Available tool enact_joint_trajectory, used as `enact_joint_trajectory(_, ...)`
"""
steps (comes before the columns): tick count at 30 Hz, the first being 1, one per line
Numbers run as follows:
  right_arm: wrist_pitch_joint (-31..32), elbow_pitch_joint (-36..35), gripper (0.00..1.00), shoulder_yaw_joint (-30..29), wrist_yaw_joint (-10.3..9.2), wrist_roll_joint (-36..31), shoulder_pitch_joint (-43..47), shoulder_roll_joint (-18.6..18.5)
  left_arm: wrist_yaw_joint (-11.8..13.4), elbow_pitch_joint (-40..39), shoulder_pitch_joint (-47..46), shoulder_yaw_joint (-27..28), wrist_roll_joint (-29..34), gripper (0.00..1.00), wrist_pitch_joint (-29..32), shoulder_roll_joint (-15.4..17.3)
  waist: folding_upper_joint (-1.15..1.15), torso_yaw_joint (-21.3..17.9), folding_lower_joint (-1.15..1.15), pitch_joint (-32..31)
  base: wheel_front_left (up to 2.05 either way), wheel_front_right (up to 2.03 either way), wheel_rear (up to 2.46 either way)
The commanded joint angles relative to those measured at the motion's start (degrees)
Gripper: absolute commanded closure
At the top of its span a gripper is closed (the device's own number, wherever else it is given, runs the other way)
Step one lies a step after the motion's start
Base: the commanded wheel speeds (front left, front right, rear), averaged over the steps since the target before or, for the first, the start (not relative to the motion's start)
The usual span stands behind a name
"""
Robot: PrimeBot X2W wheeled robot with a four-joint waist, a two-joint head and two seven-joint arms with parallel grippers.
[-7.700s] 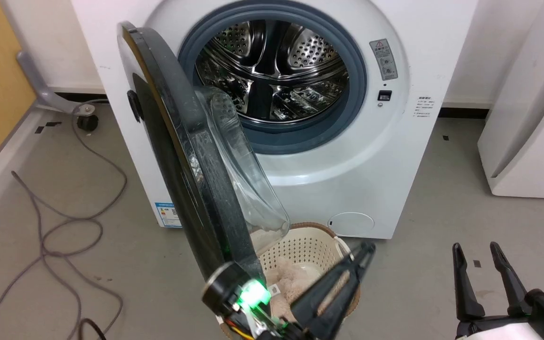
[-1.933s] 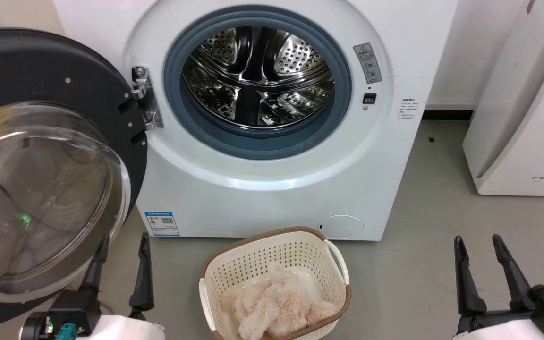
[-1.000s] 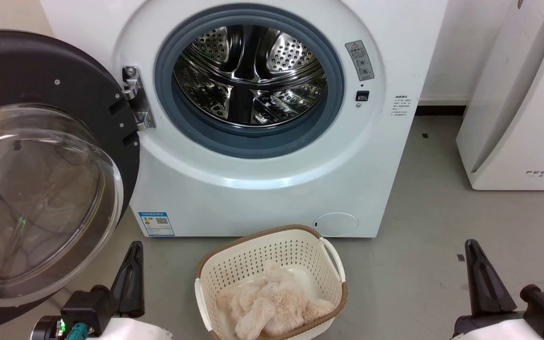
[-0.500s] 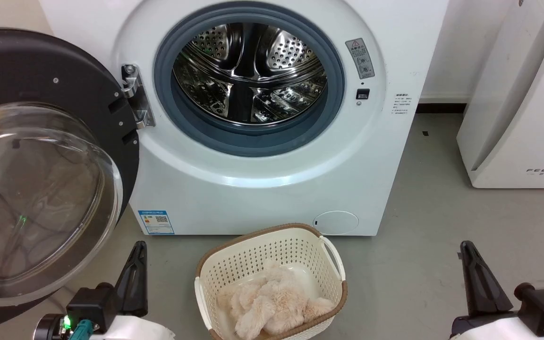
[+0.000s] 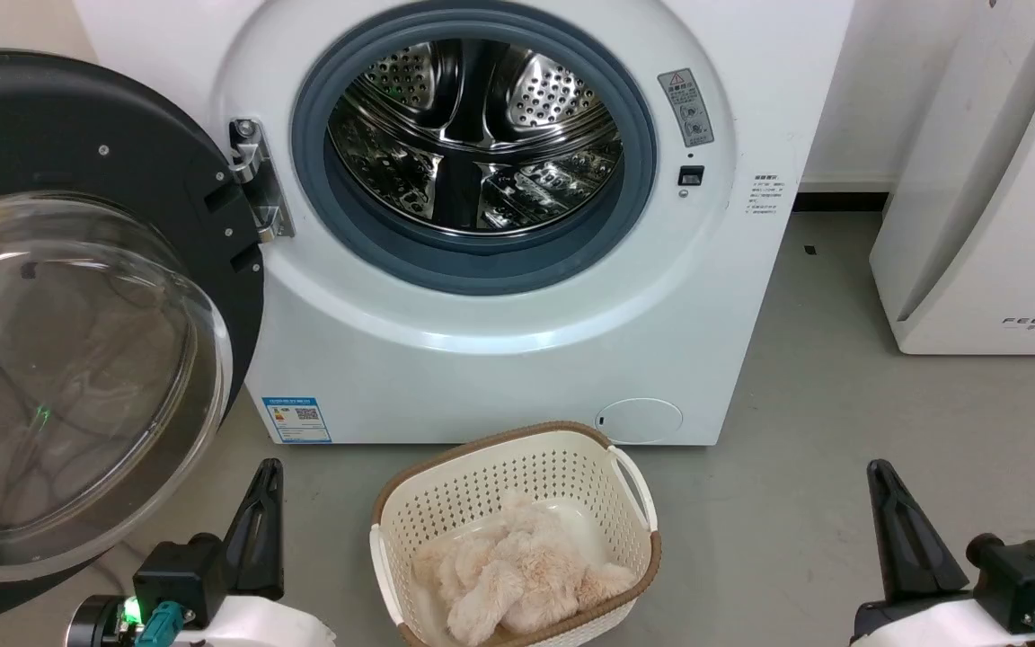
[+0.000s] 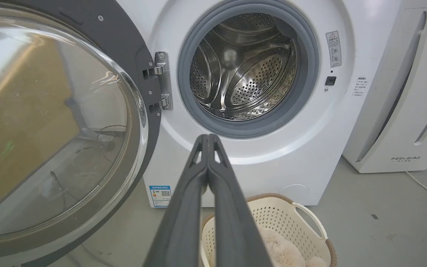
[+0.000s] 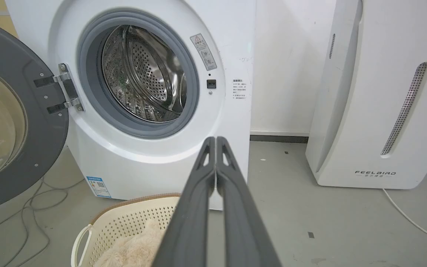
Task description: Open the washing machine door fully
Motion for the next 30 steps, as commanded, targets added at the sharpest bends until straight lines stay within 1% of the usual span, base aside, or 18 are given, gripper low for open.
enact_joint_trajectory(1, 0.4, -0.3, 1.00, 0.1, 0.02, -0.2, -1.3, 0.1, 0.3, -0.4, -0.7, -0.1, 0.3, 1.00, 0.3, 0.0, 0.00, 0.0, 0.00, 0.0, 0.00, 0.00, 0.00)
enact_joint_trajectory(30, 3.8, -0.7, 1.00, 0.8, 0.03, -2.2, -2.3, 0.1, 1.6, -1.3, -1.3, -1.0, 1.6, 1.00, 3.7, 0.0, 0.00, 0.0, 0.00, 0.7, 0.00, 0.00, 0.00)
